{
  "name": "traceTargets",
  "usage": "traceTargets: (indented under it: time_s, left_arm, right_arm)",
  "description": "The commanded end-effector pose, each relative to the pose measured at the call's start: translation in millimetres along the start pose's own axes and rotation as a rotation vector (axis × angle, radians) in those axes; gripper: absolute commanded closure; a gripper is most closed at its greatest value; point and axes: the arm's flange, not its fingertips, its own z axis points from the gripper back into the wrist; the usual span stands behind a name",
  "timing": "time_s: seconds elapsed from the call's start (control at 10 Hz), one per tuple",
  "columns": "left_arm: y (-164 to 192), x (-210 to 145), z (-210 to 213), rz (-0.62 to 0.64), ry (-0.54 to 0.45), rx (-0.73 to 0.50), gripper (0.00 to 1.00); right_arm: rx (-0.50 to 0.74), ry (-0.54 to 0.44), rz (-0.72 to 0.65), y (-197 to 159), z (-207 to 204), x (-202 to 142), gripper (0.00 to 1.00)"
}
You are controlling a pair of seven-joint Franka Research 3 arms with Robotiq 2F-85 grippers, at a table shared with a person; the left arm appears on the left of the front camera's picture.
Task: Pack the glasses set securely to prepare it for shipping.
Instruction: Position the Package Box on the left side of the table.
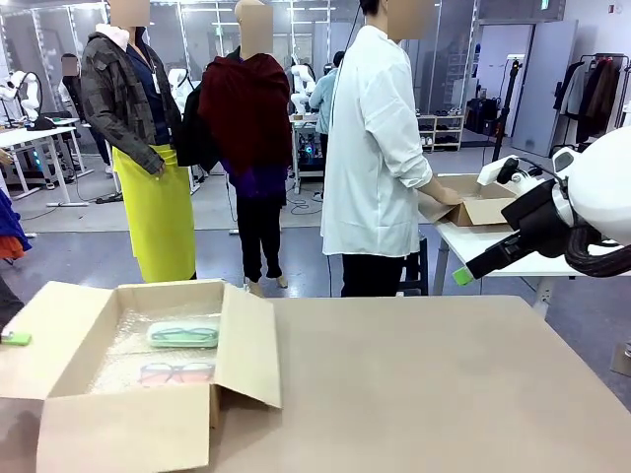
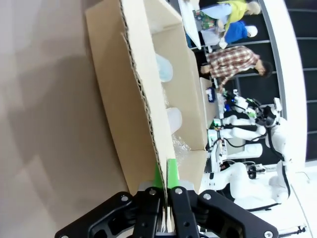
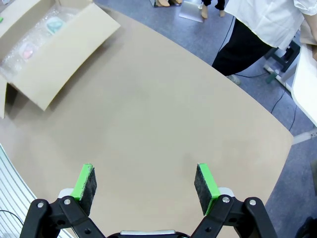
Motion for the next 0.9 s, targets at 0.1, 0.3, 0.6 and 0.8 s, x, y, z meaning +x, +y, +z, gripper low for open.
traceTargets:
  time_s: [0.1,0.3,0.6,0.8]
  left_arm:
    - [-3,12,38,0.001,0.011,0.072,0.97]
    - [9,18,61,0.050,0.043,0.094,0.97]
    - [16,22,83,0.110,0.073,0.065,0.97]
    - [13,24,90,0.094,0.055,0.045,0.97]
  right_arm:
    - [-0.011,-0.006,-0.010,5,0,-2,0.00]
    - [-0.011,-0.006,-0.010,5,0,-2,0.00]
    - [-0.011,-0.006,-0.010,5,0,-2,0.00]
    - [-0.011,-0.006,-0.010,5,0,-2,0.00]
